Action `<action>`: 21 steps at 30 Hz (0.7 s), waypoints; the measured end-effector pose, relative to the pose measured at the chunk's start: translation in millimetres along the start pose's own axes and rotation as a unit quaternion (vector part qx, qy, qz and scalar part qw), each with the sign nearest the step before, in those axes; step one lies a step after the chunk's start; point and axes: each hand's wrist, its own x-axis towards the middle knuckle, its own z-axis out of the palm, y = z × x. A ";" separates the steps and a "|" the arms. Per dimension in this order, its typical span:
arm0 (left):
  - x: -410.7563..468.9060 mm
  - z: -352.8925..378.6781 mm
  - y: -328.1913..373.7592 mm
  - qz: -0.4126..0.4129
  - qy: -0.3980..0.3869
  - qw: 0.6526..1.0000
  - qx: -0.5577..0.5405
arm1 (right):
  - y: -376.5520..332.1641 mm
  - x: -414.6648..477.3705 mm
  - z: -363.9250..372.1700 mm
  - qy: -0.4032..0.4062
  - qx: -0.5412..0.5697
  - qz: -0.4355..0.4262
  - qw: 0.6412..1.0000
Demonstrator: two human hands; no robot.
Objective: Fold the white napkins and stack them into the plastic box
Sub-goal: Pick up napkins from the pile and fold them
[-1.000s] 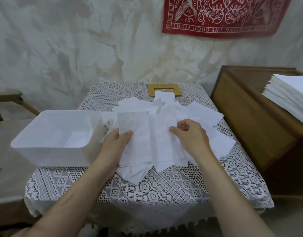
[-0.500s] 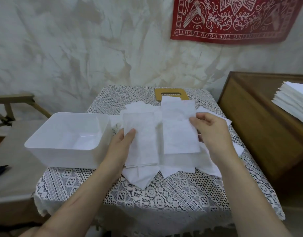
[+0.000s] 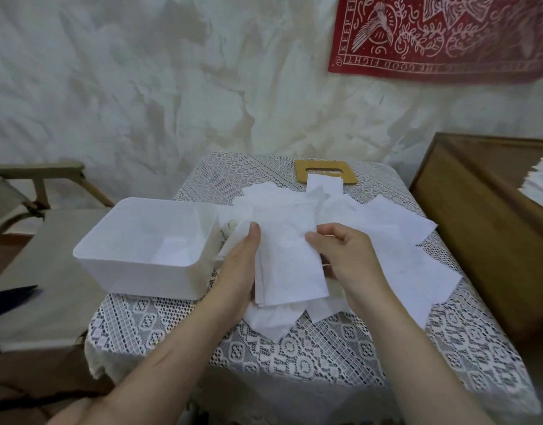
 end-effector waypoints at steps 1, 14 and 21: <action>0.3 -1.2 -0.6 0.003 -0.013 1.000 0.008 | 0.8 0.5 1.4 0.004 -0.002 0.000 1.000; -11.1 2.0 4.1 0.050 -0.039 0.995 0.074 | 2.2 -1.0 6.1 0.021 -0.003 -0.011 1.000; -12.1 0.0 6.4 0.072 -0.032 0.993 0.092 | 9.5 6.7 -4.3 -0.023 -0.142 -0.029 0.989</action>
